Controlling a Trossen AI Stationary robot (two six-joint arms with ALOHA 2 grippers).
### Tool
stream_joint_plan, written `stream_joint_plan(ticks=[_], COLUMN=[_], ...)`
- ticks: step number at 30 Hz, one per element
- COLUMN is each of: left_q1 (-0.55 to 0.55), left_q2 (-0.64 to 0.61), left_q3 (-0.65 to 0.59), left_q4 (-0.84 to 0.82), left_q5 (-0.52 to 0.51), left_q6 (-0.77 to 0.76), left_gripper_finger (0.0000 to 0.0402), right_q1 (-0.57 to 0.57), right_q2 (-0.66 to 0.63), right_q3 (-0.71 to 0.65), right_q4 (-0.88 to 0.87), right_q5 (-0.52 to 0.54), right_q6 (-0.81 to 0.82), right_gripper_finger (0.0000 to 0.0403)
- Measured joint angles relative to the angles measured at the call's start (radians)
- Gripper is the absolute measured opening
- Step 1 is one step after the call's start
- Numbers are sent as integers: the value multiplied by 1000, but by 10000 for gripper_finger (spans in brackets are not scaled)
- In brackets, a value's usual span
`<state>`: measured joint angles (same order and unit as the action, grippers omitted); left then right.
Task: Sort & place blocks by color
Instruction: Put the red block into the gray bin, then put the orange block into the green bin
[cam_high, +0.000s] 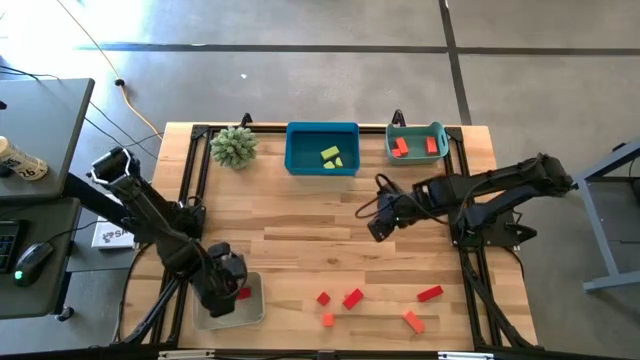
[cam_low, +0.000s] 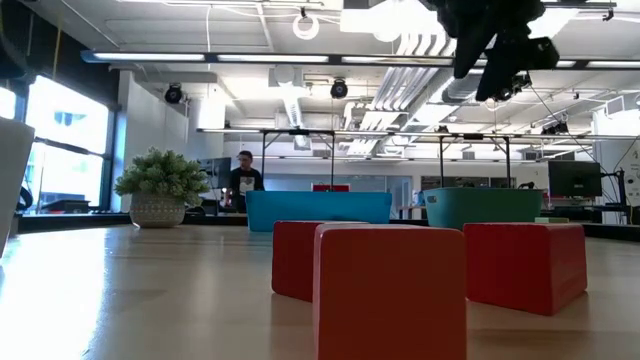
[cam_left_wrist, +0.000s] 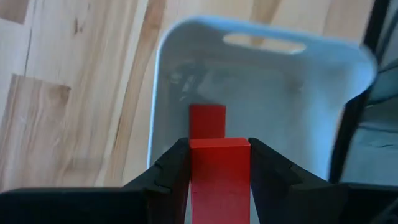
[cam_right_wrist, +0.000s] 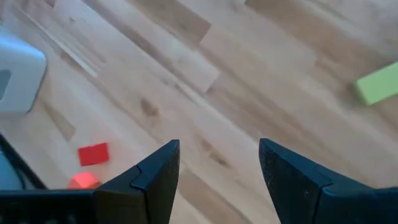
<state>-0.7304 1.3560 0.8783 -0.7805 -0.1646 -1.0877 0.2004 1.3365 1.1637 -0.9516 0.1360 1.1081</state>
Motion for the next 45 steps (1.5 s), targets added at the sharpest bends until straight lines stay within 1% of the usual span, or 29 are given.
stream_joint_plan(ticks=[5,8,12,16,19,23,30,34,38,45], left_q1=[-17,-20,-25,-25,-20,-3,11,11,11,11], left_q2=[73,112,143,161,173,172,172,172,169,144], left_q3=[0,0,0,0,0,0,0,0,0,0], left_q4=[7,38,60,77,77,76,76,76,75,77], left_q5=[6,8,7,8,17,59,92,136,169,172], left_q6=[40,62,90,133,141,157,159,152,149,148], left_gripper_finger=[109,109,109,114,128,154,199,215,217,214], right_q1=[86,137,195,245,282,321,386,424,447,455], right_q2=[0,1,8,34,74,121,181,208,238,305], right_q3=[0,0,0,0,0,0,0,0,0,0], right_q4=[0,0,-2,-23,-51,-51,6,66,161,378], right_q5=[11,13,14,14,10,1,-43,-38,-21,34], right_q6=[163,273,369,432,479,541,654,723,698,491], right_gripper_finger=[206,206,206,206,206,206,206,206,206,206])
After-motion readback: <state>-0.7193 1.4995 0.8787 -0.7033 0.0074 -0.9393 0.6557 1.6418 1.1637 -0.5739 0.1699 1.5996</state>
